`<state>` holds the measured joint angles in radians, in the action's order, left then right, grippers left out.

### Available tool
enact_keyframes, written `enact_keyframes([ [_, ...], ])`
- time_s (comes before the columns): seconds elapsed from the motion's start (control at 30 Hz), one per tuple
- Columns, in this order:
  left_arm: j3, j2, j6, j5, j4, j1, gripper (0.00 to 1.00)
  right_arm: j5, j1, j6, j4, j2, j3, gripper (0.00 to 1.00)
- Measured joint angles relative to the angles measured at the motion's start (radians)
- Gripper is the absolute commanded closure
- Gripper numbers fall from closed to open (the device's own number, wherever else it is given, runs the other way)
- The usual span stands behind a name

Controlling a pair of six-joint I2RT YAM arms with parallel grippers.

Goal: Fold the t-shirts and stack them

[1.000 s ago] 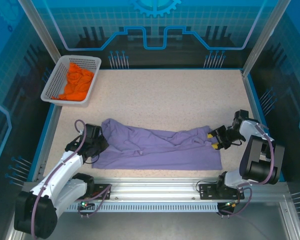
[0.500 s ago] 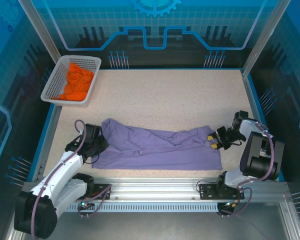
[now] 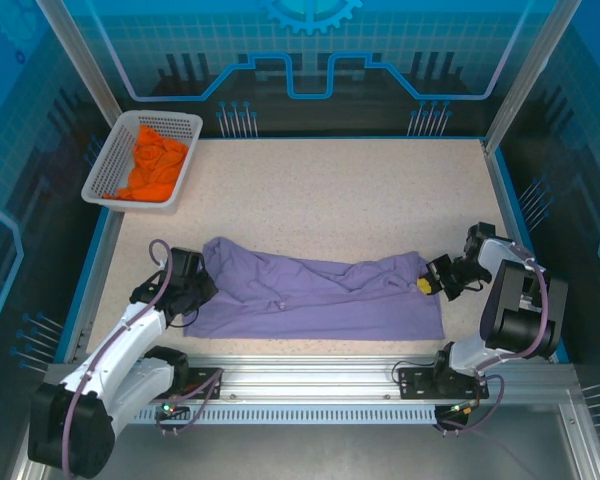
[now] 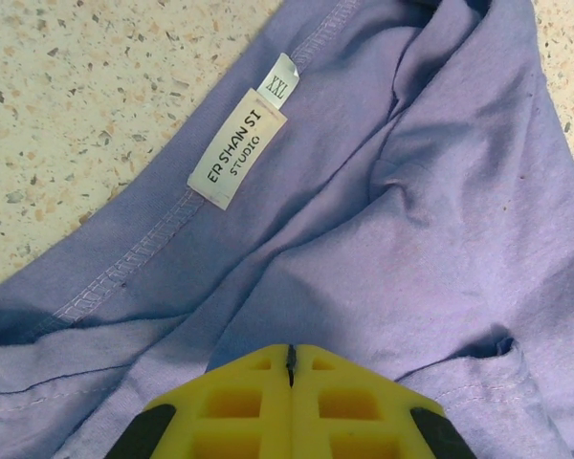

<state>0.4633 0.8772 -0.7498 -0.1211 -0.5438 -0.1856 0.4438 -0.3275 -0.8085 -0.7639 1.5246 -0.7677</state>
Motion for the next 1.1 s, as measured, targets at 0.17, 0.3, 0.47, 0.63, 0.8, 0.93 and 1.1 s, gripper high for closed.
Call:
enact_keyframes([
  [0.17,0.023,-0.003,0.005,0.006,-0.001,0.0,1.0,-0.009,0.019,0.0,-0.013,-0.029,-0.054,1.0],
  [0.3,0.146,0.032,0.032,0.006,0.012,0.0,1.0,-0.013,0.054,-0.008,0.016,-0.06,-0.174,1.0],
  [0.47,0.364,0.174,0.087,0.006,0.082,0.0,1.0,-0.019,0.087,-0.045,0.094,-0.052,-0.317,1.0],
  [0.63,0.579,0.373,0.17,0.011,0.176,0.001,1.0,-0.024,0.106,-0.068,0.166,0.09,-0.525,1.0],
  [0.8,0.781,0.583,0.257,0.04,0.238,0.012,1.0,-0.039,0.109,-0.071,0.2,0.247,-0.665,1.0],
  [0.93,0.94,0.757,0.298,0.1,0.253,0.044,1.0,-0.046,0.106,-0.071,0.201,0.353,-0.745,1.0],
  [1.1,1.093,0.946,0.323,0.168,0.242,0.07,1.0,-0.051,0.089,-0.071,0.196,0.435,-0.779,1.0],
])
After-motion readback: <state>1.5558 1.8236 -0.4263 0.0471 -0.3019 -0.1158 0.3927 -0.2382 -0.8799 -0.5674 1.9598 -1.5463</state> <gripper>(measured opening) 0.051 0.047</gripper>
